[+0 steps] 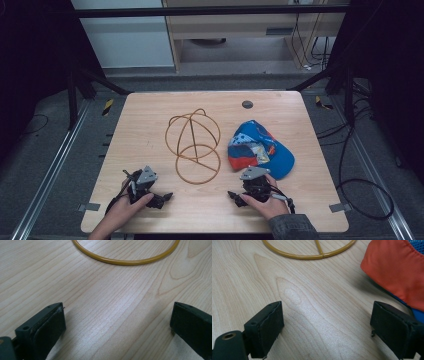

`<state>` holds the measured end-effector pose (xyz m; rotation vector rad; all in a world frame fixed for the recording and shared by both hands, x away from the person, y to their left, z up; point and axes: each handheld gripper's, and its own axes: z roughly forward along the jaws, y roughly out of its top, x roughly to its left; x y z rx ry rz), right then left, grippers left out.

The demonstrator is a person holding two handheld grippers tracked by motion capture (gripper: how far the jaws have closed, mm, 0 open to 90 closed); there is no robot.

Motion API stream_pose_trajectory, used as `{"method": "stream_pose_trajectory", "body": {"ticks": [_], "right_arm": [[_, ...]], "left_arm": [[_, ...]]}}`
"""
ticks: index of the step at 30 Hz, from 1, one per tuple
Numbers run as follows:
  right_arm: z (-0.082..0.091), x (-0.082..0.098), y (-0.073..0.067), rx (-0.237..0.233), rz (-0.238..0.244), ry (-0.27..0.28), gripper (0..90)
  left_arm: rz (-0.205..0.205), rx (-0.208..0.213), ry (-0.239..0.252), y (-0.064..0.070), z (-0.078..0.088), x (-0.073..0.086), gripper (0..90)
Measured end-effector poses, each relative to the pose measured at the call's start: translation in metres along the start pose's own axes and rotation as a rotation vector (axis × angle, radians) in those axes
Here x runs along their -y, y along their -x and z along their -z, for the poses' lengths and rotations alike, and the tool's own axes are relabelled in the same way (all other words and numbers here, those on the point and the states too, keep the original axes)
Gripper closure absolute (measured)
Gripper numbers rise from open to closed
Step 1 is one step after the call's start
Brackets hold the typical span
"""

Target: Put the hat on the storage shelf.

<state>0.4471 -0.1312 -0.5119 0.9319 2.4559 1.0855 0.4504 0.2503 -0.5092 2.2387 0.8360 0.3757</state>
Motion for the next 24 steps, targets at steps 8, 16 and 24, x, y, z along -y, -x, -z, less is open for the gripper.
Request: {"method": "stream_pose_trajectory", "body": {"ticks": [8, 16, 24], "right_arm": [[0.000, 0.000, -0.001, 0.011, -0.008, 0.001, 11.7], [0.004, -0.001, 0.000, 0.029, -0.022, -0.023, 12.2], [0.023, -0.005, 0.014, 0.042, -0.040, -0.037, 14.0]], "left_arm": [[0.002, -0.002, 0.000, 0.000, 0.000, 0.000, 0.0], [0.003, -0.003, 0.000, 0.000, 0.000, 0.000, 0.0], [0.012, -0.004, 0.007, 0.001, 0.000, 0.000, 0.0]]}}
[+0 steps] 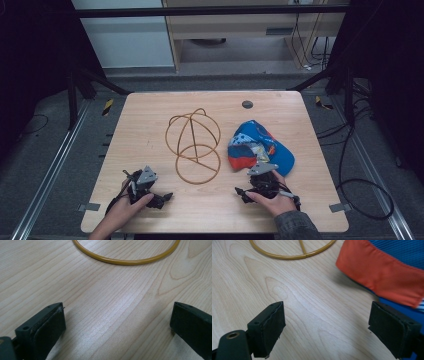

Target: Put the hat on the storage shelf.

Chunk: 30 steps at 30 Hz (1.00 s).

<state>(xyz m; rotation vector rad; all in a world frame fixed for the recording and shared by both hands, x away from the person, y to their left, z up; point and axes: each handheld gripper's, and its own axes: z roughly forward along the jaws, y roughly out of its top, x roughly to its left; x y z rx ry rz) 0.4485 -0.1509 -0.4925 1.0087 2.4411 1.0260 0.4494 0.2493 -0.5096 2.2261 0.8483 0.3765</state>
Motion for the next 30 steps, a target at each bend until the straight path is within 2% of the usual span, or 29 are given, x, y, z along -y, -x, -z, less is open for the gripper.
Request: {"method": "stream_pose_trajectory", "body": {"ticks": [1, 7, 8, 14, 15, 16, 18, 19, 23, 24, 25, 30], "right_arm": [[0.010, -0.003, 0.005, -0.010, -0.013, 0.003, 14.2], [0.028, -0.006, 0.017, 0.005, 0.006, -0.023, 15.5], [0.037, -0.007, 0.023, 0.025, 0.009, -0.033, 16.3], [0.057, -0.010, 0.054, 0.056, -0.015, -0.070, 16.2], [0.057, -0.010, 0.054, 0.056, -0.015, -0.070, 16.2], [0.063, -0.014, 0.066, 0.068, -0.033, -0.078, 17.5], [0.065, -0.015, 0.070, 0.070, -0.040, -0.081, 17.5], [0.068, -0.019, 0.078, 0.076, -0.040, -0.100, 17.6], [0.067, -0.024, 0.092, 0.079, -0.043, -0.137, 18.0], [0.067, -0.024, 0.092, 0.079, -0.043, -0.137, 18.0], [0.067, -0.026, 0.096, 0.073, -0.052, -0.164, 17.6], [0.066, -0.035, 0.105, 0.059, -0.041, -0.201, 18.5]], "left_arm": [[-0.004, 0.000, -0.003, 0.000, 0.000, 0.000, 0.0], [-0.004, 0.000, -0.004, 0.000, 0.000, 0.000, 0.0], [-0.002, 0.000, -0.004, 0.000, 0.000, 0.000, 0.0], [-0.004, 0.000, -0.005, 0.000, 0.000, 0.000, 0.0], [-0.004, 0.000, -0.005, 0.000, 0.000, 0.000, 0.0], [-0.004, 0.000, -0.005, 0.000, 0.000, 0.000, 0.0], [-0.005, -0.001, -0.006, 0.000, 0.000, 0.000, 0.0], [-0.004, 0.000, -0.005, 0.000, 0.000, 0.000, 0.0], [-0.004, 0.000, -0.005, 0.000, 0.000, 0.000, 0.0], [-0.004, 0.000, -0.005, 0.000, 0.000, 0.000, 0.0], [-0.004, -0.001, -0.005, 0.000, 0.000, 0.000, 0.0], [-0.004, 0.000, -0.005, 0.000, 0.000, 0.000, 0.0]]}}
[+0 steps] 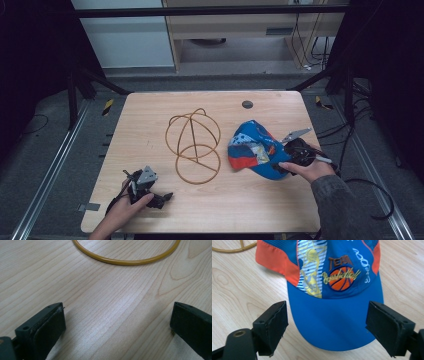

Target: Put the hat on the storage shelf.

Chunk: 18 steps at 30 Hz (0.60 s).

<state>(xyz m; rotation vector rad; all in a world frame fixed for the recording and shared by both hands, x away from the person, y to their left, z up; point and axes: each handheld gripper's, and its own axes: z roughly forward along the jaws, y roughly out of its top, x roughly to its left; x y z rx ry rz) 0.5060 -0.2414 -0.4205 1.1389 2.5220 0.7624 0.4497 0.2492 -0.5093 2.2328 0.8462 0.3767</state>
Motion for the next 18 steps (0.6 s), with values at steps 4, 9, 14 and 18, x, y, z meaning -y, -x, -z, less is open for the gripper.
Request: {"method": "stream_pose_trajectory", "body": {"ticks": [4, 9, 14, 18], "right_arm": [[0.003, -0.008, 0.007, 0.005, 0.005, 0.003, 22.5], [0.002, -0.021, 0.014, 0.003, 0.035, -0.013, 28.5], [0.002, -0.034, 0.013, -0.013, 0.060, -0.007, 34.0], [-0.004, -0.043, 0.014, -0.026, 0.068, -0.029, 37.5]], "left_arm": [[0.000, 0.000, 0.000, 0.000, 0.000, 0.000, 0.0], [0.000, 0.000, 0.000, 0.000, 0.000, 0.000, 0.0], [-0.001, 0.001, 0.000, 0.000, 0.000, 0.000, 0.0], [0.005, 0.001, 0.005, 0.000, -0.001, 0.000, 0.0]]}}
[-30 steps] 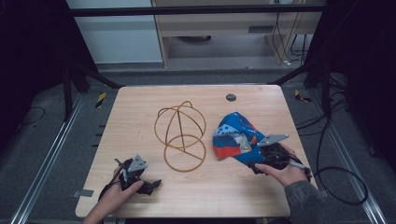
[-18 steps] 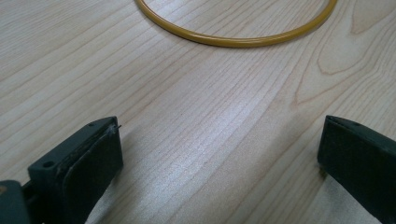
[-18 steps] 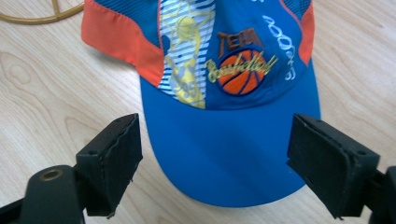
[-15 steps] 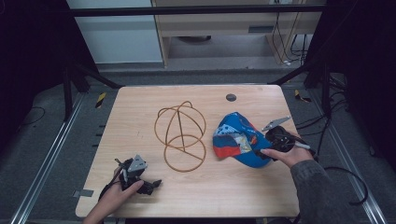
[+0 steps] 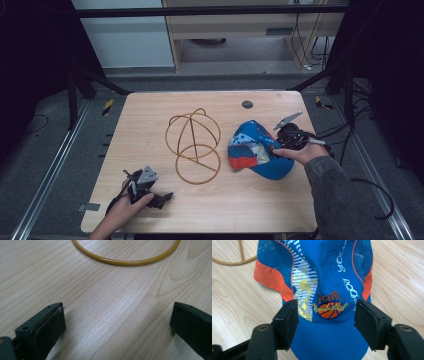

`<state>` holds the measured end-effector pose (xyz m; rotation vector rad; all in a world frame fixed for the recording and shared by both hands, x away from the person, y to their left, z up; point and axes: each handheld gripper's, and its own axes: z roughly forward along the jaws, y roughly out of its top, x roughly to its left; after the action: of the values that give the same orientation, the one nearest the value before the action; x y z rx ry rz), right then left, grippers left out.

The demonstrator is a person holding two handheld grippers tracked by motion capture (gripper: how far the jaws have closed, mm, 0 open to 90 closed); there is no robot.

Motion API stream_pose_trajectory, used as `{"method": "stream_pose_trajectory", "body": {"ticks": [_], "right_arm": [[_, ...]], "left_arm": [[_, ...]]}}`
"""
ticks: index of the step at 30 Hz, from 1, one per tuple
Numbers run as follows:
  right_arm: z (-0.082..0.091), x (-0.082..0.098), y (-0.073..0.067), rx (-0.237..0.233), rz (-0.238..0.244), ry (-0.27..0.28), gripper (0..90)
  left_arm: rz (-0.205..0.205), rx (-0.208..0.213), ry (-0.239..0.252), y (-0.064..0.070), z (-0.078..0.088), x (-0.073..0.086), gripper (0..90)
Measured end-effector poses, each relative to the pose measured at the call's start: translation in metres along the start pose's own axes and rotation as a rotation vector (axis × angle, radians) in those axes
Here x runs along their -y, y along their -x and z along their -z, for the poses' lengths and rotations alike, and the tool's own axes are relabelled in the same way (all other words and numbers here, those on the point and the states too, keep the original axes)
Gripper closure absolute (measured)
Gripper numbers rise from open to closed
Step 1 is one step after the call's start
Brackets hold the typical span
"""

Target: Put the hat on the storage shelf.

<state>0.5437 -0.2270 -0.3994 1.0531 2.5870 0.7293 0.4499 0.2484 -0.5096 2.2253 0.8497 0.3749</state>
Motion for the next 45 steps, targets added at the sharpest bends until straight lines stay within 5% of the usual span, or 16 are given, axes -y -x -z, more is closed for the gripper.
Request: {"method": "stream_pose_trajectory", "body": {"ticks": [10, 20, 26, 30, 36, 45], "right_arm": [[-0.016, -0.011, 0.007, -0.028, -0.050, 0.006, 31.5], [-0.029, -0.020, 0.006, -0.025, -0.039, -0.032, 33.6], [-0.039, -0.021, 0.006, -0.027, -0.027, -0.069, 43.5], [-0.043, -0.021, 0.007, -0.051, -0.018, -0.081, 63.2], [-0.046, -0.023, 0.005, -0.077, 0.006, -0.094, 78.4], [-0.038, -0.024, 0.004, -0.095, 0.015, -0.075, 88.0]], "left_arm": [[-0.003, 0.002, -0.002, 0.000, 0.000, 0.000, 0.0], [-0.005, 0.001, -0.001, 0.000, 0.000, 0.000, 0.0], [-0.006, 0.001, -0.002, 0.000, 0.000, 0.000, 0.0], [-0.006, 0.001, -0.002, 0.000, 0.000, 0.000, 0.0], [-0.006, 0.003, -0.001, 0.000, 0.000, 0.000, 0.0], [-0.007, 0.002, -0.002, -0.001, 0.000, -0.001, 0.0]]}}
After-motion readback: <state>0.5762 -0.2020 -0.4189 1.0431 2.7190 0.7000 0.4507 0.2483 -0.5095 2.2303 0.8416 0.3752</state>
